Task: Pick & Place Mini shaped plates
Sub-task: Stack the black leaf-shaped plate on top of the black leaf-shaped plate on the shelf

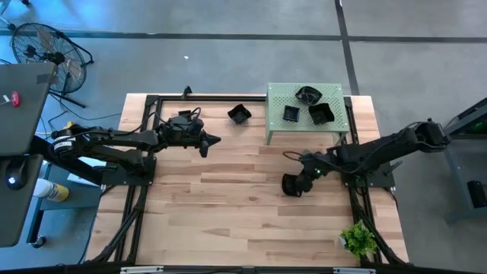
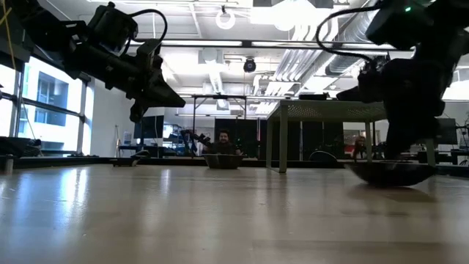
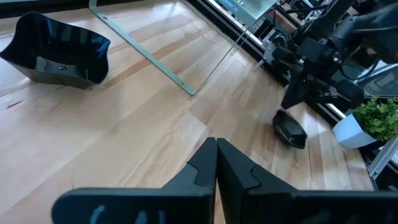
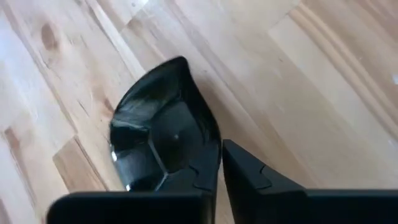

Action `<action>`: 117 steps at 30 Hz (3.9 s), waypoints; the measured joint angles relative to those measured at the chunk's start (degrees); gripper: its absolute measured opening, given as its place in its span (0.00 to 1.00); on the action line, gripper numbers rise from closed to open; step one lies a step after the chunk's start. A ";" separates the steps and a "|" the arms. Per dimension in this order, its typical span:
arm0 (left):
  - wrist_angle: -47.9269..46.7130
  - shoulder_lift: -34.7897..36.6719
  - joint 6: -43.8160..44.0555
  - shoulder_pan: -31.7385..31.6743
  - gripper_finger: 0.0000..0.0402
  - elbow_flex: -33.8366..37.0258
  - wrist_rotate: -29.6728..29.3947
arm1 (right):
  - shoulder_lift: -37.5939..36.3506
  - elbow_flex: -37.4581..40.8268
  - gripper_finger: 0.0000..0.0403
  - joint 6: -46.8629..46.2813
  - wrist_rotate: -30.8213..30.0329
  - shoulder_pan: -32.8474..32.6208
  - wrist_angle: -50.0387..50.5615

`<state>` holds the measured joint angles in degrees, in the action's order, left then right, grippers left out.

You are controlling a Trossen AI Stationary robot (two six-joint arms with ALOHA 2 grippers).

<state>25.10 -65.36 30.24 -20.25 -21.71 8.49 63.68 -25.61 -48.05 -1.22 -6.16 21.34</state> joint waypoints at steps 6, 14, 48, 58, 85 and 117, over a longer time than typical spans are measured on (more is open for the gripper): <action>-0.02 0.00 0.51 0.00 0.00 0.00 1.32 | -0.08 -5.30 0.21 -5.22 2.15 1.92 3.62; 0.00 0.00 1.53 0.00 0.00 0.00 2.51 | -1.64 -3.96 0.33 -33.39 -5.64 -10.49 4.72; -1.71 0.00 1.75 0.00 0.00 0.00 4.51 | -0.89 3.13 0.01 -46.04 -12.79 -16.38 -9.73; -1.70 0.00 1.82 0.00 0.00 0.00 7.36 | -7.85 -17.66 0.01 -13.96 -4.33 4.34 3.24; -1.31 0.00 -1.45 0.02 0.00 0.00 8.55 | 32.32 -77.52 0.00 76.93 10.75 68.67 52.20; -1.33 0.00 -2.97 0.02 0.00 0.00 6.80 | 34.79 -77.63 0.03 84.08 9.05 67.68 55.15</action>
<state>23.77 -65.36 27.27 -20.23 -21.71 15.29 98.48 -103.24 36.03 7.83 61.52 76.49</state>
